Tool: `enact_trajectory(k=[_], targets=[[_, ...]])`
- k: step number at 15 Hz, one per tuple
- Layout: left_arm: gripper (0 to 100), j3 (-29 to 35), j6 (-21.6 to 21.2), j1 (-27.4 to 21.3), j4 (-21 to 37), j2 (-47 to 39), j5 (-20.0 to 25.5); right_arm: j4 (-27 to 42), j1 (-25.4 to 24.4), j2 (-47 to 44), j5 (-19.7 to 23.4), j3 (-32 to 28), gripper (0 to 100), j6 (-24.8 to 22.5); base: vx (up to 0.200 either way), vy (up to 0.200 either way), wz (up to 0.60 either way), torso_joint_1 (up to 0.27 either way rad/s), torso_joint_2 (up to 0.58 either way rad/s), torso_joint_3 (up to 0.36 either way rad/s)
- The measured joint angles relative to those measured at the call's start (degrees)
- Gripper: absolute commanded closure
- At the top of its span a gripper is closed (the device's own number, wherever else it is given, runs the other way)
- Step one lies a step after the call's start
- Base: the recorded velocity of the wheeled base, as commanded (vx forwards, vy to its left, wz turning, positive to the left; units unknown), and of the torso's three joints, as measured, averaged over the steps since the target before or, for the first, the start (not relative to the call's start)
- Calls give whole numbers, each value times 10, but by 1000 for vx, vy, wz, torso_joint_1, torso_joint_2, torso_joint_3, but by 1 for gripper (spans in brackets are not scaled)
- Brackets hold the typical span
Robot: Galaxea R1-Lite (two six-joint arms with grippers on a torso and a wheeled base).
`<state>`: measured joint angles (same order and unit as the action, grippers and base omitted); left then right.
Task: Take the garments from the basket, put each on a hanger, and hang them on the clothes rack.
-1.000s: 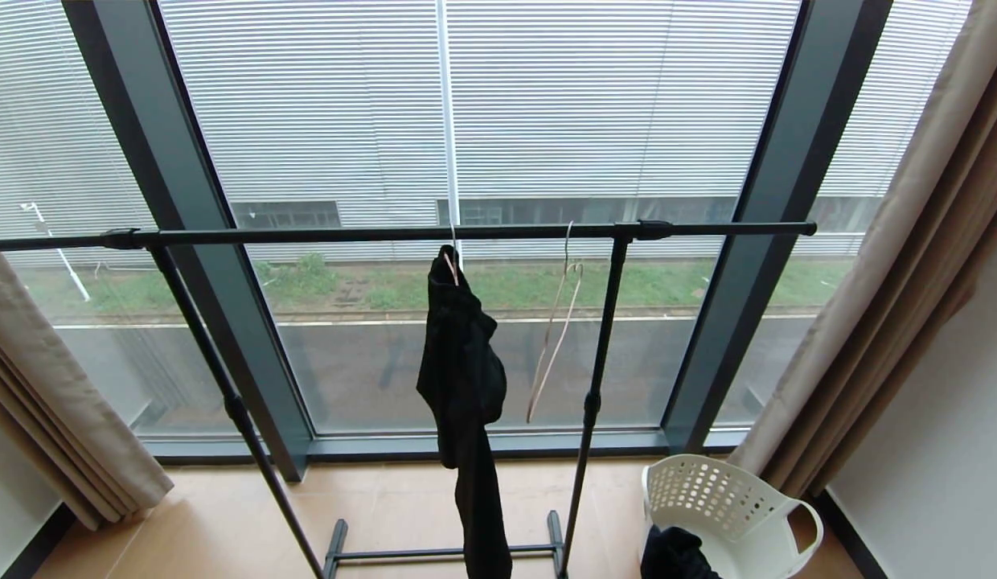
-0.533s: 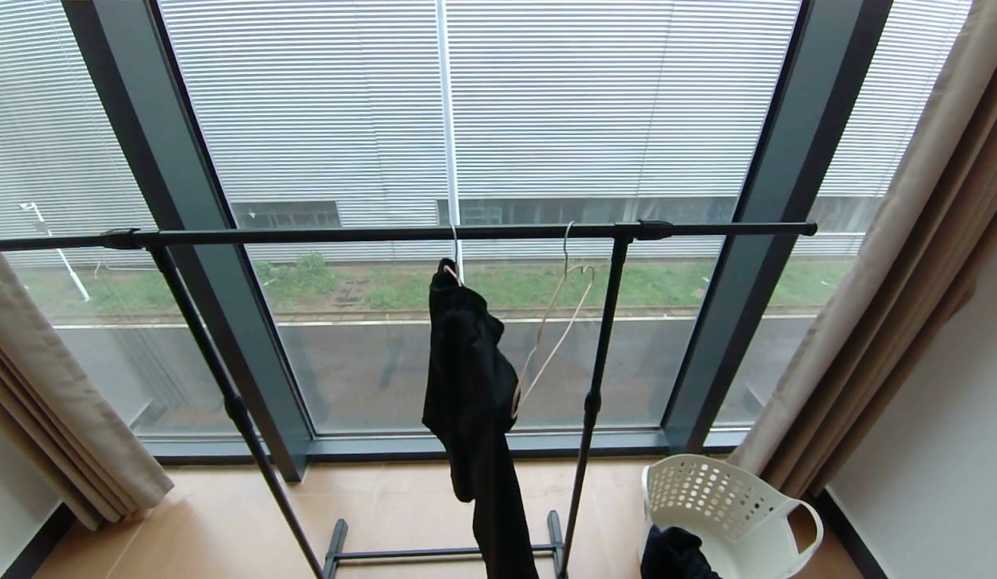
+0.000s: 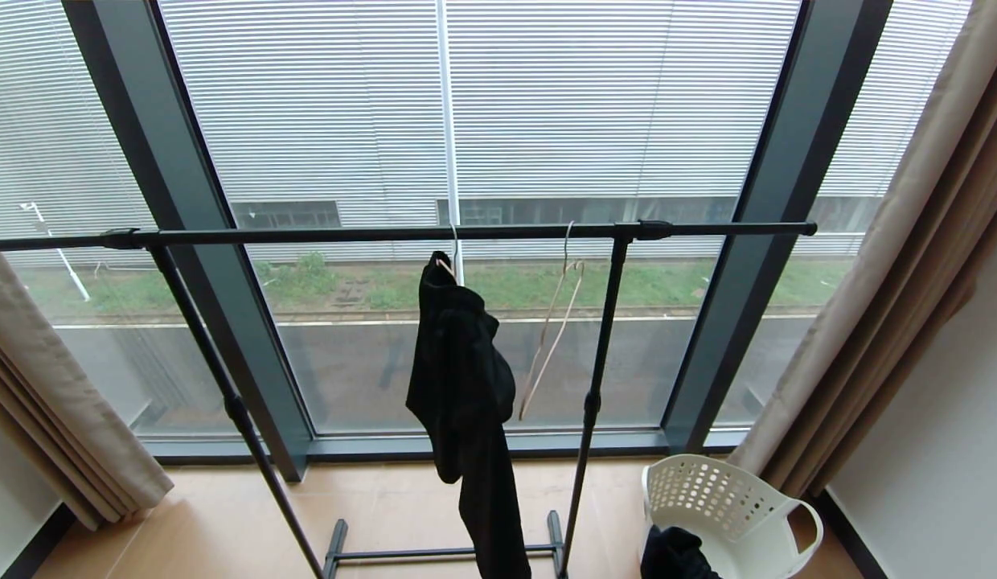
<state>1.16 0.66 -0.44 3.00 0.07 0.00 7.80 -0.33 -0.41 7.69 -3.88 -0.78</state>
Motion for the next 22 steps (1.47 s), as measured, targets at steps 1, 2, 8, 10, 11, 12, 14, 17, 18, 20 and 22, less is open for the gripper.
enact_trajectory(k=[1,2,8,10,11,12,14,17,18,20,22], targets=[[0,0,0,0,0,0,0,0,0,0,1,0,0,0,0,0,0,0,0,0],[0,0,0,0,0,0,0,0,0,0,2,0,0,0,0,0,0,0,0,0],[0,0,1,0,0,0,0,0,0,1,17,-1,0,53,0,0,0,-104,230,120],[0,0,1,0,0,0,0,0,0,1,18,-1,0,59,0,0,0,-154,330,166],[0,0,1,0,0,0,0,0,0,1,18,-1,0,59,0,0,0,-154,330,168],[0,0,1,0,0,0,0,-1,0,1,18,-1,0,59,0,0,0,-159,334,183],[0,0,0,0,0,0,0,0,0,1,10,-1,0,45,0,0,0,-164,344,173],[0,0,0,0,0,0,0,1,0,1,-65,0,0,-4,0,0,0,-163,351,186],[0,0,0,0,0,0,0,-1,0,1,-96,2,0,-18,0,0,0,-159,364,193],[0,0,0,1,0,0,0,-5,0,1,-107,6,0,-24,0,0,0,-168,359,188],[0,0,0,1,0,0,0,-5,0,1,-106,7,0,-24,0,0,0,-176,381,200]])
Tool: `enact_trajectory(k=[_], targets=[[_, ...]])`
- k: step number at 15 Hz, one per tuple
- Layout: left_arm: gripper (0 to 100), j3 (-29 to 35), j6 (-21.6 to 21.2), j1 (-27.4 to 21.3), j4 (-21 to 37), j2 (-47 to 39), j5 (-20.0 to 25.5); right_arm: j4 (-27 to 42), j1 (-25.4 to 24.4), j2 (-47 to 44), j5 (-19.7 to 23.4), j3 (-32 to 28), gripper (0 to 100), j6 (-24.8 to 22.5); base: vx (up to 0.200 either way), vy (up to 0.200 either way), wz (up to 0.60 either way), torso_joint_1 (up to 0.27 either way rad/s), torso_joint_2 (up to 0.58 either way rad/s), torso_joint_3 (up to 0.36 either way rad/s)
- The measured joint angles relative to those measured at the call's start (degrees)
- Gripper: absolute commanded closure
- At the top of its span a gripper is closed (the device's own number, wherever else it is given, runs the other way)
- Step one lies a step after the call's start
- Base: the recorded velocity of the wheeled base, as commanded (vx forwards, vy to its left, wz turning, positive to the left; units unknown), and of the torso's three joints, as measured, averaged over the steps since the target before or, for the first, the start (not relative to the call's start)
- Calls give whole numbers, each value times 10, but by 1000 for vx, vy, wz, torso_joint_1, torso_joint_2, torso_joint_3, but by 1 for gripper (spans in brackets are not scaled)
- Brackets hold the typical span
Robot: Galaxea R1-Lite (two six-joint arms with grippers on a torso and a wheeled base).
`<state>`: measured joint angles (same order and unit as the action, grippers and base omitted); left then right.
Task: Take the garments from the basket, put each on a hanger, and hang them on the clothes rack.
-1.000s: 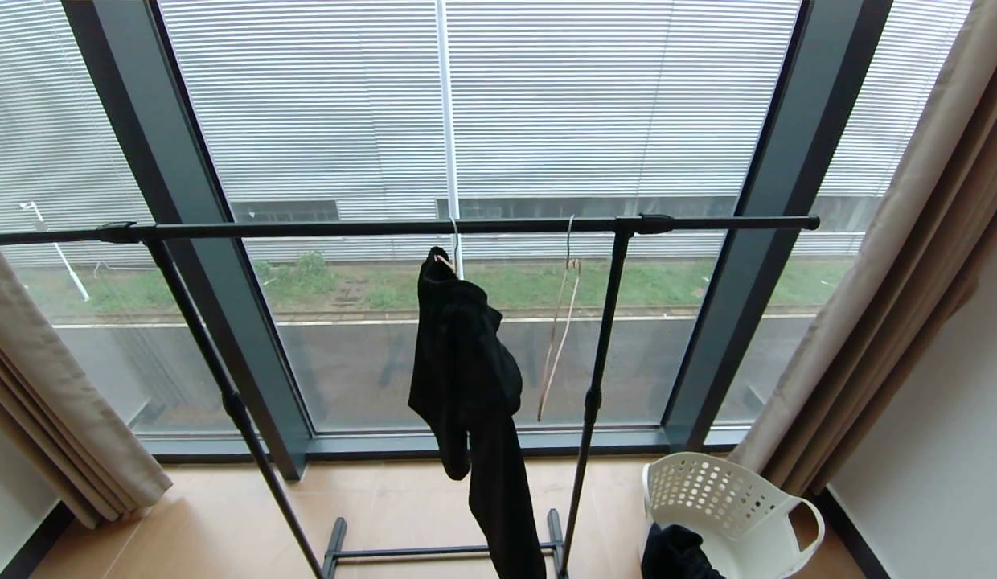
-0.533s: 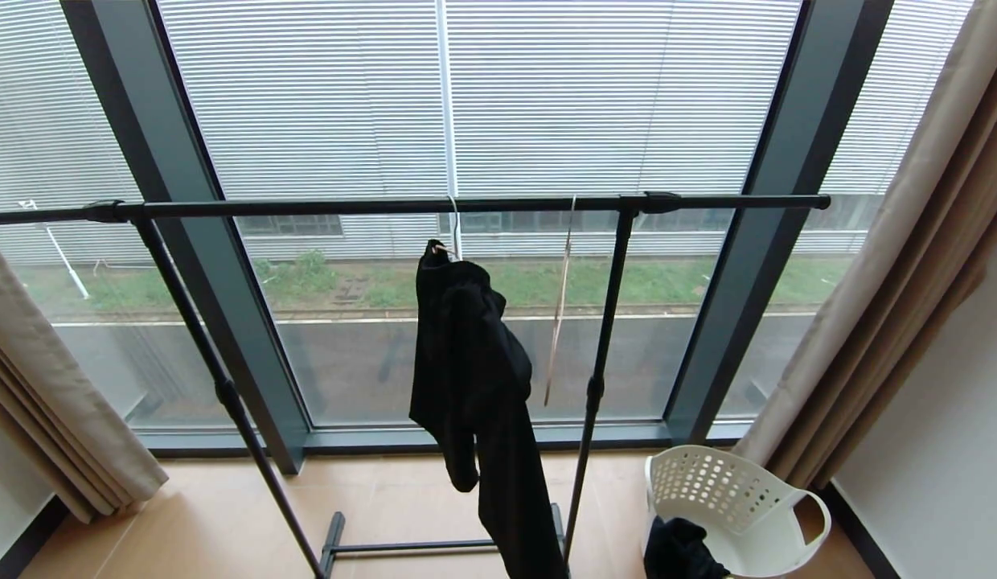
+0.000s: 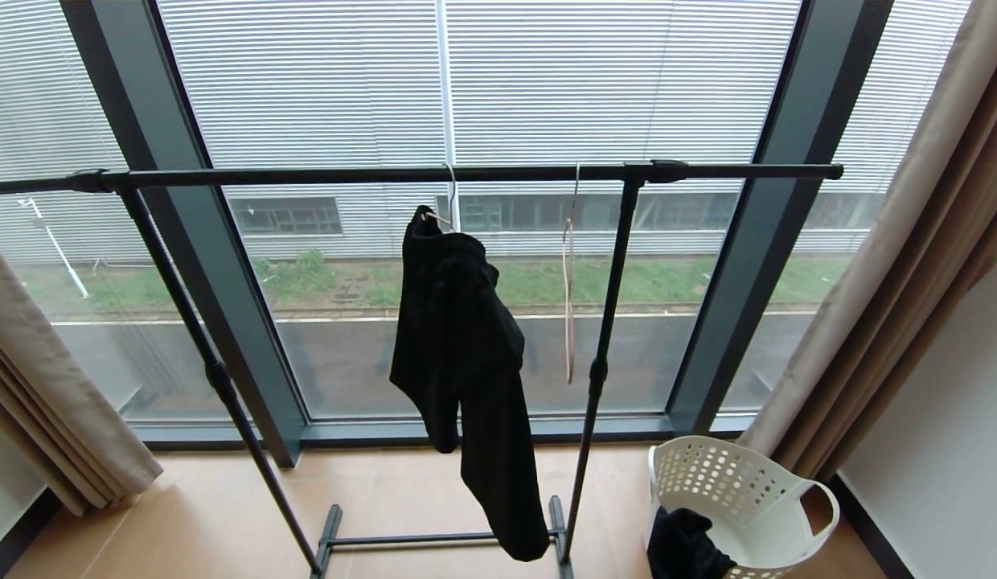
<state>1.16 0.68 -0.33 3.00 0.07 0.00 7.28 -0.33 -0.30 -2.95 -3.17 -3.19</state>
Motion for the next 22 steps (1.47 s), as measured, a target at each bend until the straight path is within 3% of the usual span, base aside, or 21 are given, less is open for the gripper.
enact_trajectory(k=[22], targets=[[0,0,0,0,0,0,0,0,0,0,23,0,0,1,0,0,0,-222,509,280]])
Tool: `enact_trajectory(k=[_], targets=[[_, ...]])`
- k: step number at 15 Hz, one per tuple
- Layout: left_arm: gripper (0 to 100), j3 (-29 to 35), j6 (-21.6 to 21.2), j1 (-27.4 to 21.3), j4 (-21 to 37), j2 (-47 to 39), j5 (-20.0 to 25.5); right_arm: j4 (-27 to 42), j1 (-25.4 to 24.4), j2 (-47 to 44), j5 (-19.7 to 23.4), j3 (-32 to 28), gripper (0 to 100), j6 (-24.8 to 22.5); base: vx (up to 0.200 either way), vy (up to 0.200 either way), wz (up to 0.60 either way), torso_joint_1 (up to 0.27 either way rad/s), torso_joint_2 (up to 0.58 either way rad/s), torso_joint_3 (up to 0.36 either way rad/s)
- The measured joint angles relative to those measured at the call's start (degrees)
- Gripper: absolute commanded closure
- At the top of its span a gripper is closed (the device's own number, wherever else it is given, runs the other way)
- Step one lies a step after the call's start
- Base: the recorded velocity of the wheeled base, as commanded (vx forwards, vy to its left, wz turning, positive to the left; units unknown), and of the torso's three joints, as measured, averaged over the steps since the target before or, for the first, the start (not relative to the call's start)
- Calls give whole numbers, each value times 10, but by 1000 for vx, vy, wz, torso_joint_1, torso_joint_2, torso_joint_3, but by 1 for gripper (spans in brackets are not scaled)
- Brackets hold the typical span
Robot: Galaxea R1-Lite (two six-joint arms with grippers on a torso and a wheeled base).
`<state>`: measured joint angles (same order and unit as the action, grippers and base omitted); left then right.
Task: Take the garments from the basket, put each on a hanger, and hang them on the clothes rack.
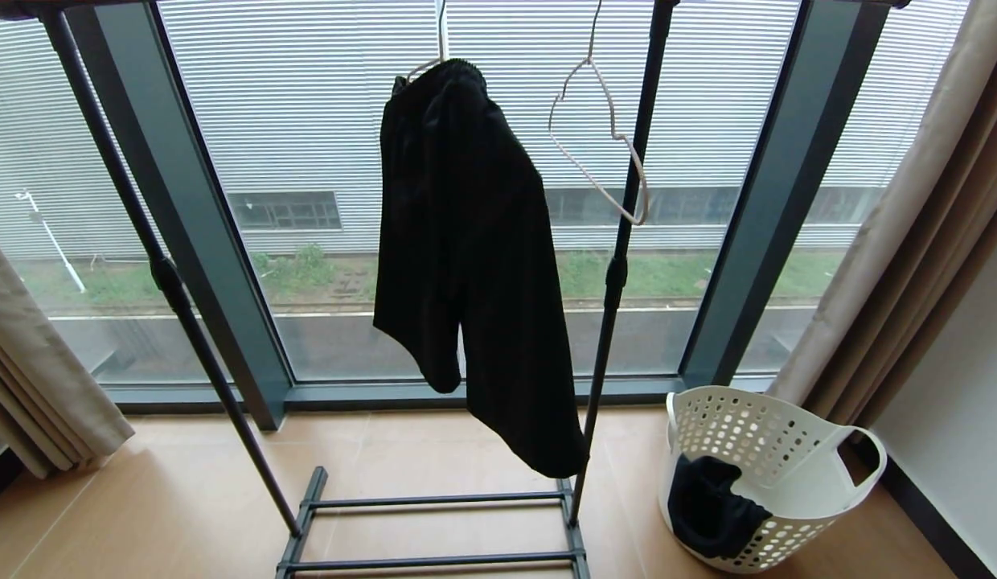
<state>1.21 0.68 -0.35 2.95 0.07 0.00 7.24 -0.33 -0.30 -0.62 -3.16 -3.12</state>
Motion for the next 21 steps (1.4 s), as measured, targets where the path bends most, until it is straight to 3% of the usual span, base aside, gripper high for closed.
enact_trajectory(k=[9,15,21], targets=[[0,0,0,0,1,0,0,0,0,0,0,0,0,0,0,0,0,-156,454,296],[0,0,0,0,0,0,0,0,0,0,-1,0,0,1,0,0,0,-28,118,76],[0,0,0,0,0,0,0,0,0,0,13,0,0,0,0,0,-600,2,2,7]])
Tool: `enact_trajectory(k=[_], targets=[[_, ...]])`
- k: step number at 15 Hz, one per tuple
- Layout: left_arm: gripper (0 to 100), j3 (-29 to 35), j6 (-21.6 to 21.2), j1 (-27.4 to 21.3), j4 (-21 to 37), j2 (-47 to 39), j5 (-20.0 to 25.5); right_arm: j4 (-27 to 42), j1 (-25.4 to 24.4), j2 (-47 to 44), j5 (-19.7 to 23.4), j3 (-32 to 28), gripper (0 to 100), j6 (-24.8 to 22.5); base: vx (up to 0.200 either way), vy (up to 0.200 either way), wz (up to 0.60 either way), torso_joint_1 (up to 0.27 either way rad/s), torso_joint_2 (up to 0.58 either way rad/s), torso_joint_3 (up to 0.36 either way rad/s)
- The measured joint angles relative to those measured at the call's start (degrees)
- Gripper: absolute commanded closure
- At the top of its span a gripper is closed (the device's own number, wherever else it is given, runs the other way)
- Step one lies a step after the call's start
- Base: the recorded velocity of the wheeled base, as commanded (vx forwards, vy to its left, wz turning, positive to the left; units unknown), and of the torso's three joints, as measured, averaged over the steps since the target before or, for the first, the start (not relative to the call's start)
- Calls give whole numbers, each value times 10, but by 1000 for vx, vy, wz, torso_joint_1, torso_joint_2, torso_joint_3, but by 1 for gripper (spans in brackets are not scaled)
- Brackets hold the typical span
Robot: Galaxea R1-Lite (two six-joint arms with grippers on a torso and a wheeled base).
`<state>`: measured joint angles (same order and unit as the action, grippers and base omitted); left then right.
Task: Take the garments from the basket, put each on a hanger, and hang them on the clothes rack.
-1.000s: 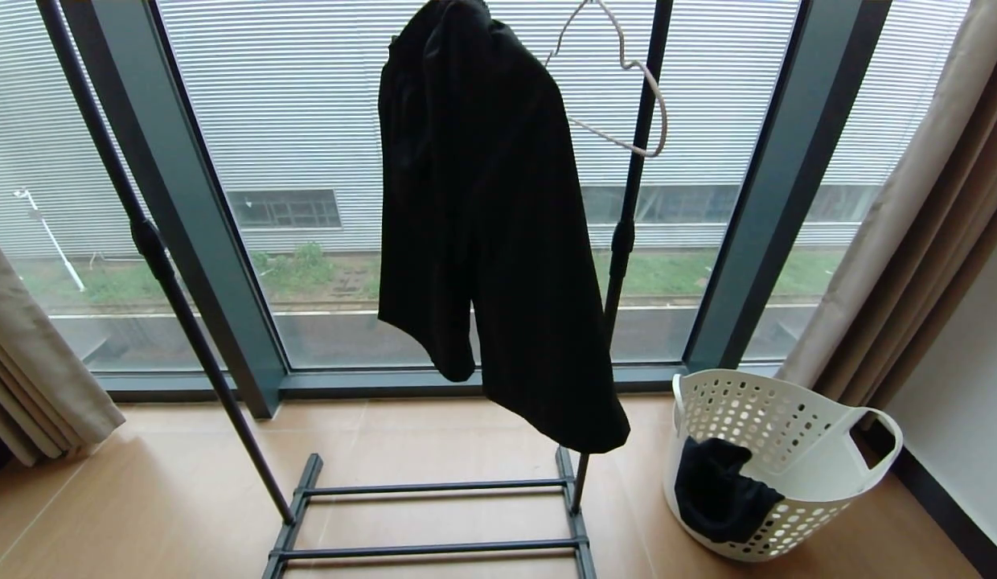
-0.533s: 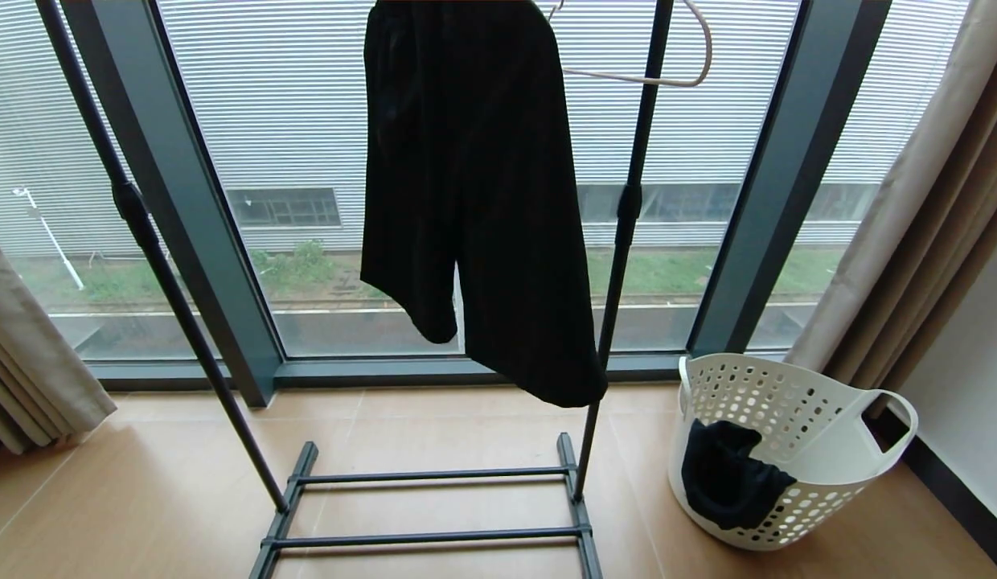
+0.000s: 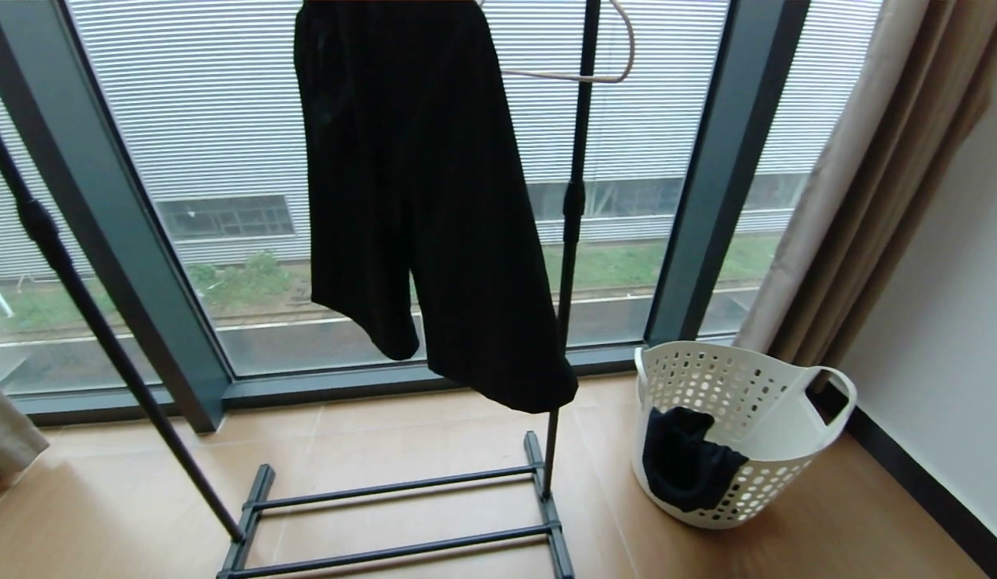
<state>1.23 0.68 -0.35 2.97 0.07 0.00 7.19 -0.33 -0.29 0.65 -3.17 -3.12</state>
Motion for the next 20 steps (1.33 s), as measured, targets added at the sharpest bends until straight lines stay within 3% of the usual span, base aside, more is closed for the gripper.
enact_trajectory(k=[7,10,18,20], targets=[[0,-1,-1,1,0,0,0,1,-1,0,0,1,0,1,0,-171,0,2,1,3],[0,0,-1,0,0,0,0,0,0,0,1,1,0,1,0,-200,-600,1,2,2],[0,-1,0,0,0,0,0,0,0,0,0,1,0,1,0,0,0,0,0,0],[0,-1,0,0,0,0,0,0,0,0,0,1,0,0,200,0,0,0,2,5]])
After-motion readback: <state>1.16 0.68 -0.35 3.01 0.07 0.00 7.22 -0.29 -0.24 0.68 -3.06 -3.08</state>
